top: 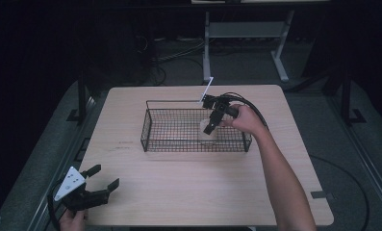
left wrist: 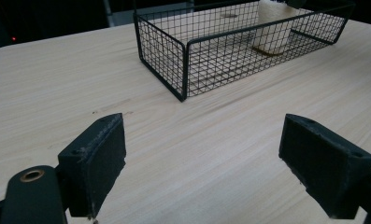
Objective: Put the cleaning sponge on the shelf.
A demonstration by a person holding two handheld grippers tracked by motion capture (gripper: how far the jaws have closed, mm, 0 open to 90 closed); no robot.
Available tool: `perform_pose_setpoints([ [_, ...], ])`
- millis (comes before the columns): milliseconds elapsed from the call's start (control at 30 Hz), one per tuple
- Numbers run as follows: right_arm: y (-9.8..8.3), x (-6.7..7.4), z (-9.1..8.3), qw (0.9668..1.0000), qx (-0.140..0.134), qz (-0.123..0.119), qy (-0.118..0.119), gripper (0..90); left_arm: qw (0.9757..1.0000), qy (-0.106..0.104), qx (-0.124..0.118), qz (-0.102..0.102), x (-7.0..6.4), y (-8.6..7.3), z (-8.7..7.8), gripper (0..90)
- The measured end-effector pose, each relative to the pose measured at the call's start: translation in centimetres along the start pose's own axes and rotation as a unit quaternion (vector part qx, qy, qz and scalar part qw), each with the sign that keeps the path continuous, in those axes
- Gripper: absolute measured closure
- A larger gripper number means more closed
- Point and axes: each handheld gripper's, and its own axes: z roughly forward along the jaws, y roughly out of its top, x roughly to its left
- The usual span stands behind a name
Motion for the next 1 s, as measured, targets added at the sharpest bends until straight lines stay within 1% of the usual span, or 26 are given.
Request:
perform_pose_setpoints([
  [200,0.0,0.2,-0.8,0.9999,-0.013,-0.001,-0.005,19.1,1.0000,0.000,0.000,0.003,0.0,0.0,0.0,14.1],
  [233,0.0,0.3,-0.9,0.9999,-0.016,0.000,-0.002,18.9,1.0000,0.000,0.000,0.003,0.0,0.0,0.0,14.1],
  [267,0.0,0.3,-1.0,0.9999,-0.016,-0.001,0.000,18.9,1.0000,0.000,0.000,0.002,0.0,0.0,0.0,14.1],
  [300,0.0,0.4,-1.1,0.9999,-0.017,-0.003,-0.003,18.8,1.0000,0.000,0.000,0.001,-0.1,0.0,0.0,14.1],
  [467,-0.2,0.6,-1.6,0.9998,-0.020,-0.003,-0.002,18.3,1.0000,0.000,0.000,0.005,0.0,0.1,0.0,14.1],
  [533,-0.3,0.7,-2.1,0.9997,-0.023,-0.004,-0.007,18.3,1.0000,0.000,0.001,0.002,0.0,0.0,0.0,14.1],
  [667,-0.6,0.9,-2.9,0.9994,-0.033,-0.004,-0.009,18.3,1.0000,0.000,0.001,0.002,-0.1,0.0,0.0,14.1],
  [800,-0.8,1.2,-3.5,0.9994,-0.032,-0.005,-0.012,18.2,1.0000,0.000,0.001,0.003,0.0,0.0,0.0,14.1],
  [867,-1.0,1.3,-3.8,0.9994,-0.033,-0.004,-0.008,17.7,1.0000,0.000,0.001,0.002,0.0,0.0,0.0,14.1],
  [1000,-1.2,1.9,-4.3,0.9994,-0.033,-0.009,-0.009,17.6,1.0000,-0.001,0.002,0.004,-0.1,0.0,0.1,14.1],
])
